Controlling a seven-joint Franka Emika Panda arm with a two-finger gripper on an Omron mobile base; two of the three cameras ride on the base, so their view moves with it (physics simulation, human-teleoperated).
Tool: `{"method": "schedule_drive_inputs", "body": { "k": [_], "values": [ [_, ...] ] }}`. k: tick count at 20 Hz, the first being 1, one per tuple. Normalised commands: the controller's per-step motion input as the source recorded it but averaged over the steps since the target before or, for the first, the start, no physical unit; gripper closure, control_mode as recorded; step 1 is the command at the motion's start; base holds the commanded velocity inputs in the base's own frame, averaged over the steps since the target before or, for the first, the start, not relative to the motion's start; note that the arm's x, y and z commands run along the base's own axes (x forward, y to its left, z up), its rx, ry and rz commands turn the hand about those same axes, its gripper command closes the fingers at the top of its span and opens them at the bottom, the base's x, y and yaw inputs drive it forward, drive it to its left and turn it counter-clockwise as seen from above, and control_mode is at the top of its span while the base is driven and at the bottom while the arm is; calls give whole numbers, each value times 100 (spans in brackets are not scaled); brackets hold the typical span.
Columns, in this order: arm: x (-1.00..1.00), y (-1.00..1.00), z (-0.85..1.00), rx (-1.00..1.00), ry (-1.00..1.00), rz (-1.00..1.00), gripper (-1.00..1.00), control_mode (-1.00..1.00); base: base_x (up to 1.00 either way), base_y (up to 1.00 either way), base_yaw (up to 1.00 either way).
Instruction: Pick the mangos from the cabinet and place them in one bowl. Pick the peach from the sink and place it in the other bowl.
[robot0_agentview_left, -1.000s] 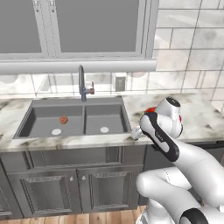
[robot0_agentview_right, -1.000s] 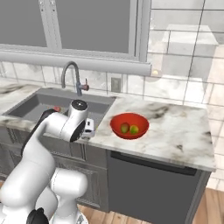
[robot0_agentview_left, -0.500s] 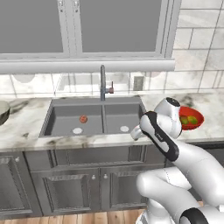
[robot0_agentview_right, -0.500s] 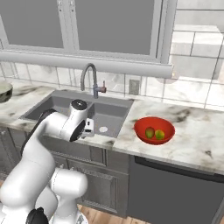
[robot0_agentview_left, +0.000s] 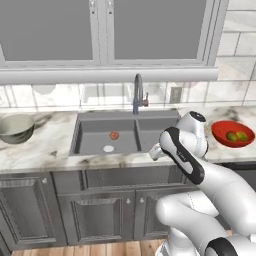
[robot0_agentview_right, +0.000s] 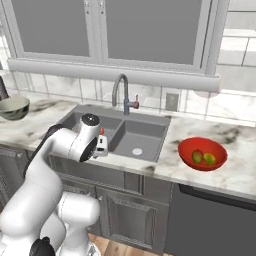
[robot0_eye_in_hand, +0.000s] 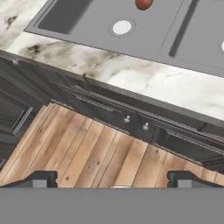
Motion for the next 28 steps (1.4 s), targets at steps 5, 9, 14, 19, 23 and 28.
{"method": "schedule_drive_inputs", "body": {
  "k": [5,9,14,19,23,28],
  "values": [
    [0,0,0,0,0,0,-100,100,15,50,0],
    [0,0,0,0,0,0,-100,100,15,50,0],
    [0,0,0,0,0,0,-100,100,22,48,0],
    [0,0,0,0,0,0,-100,100,22,44,0],
    [0,0,0,0,0,0,-100,100,24,38,0],
    [0,0,0,0,0,0,-100,100,20,36,0]
  ]
}}
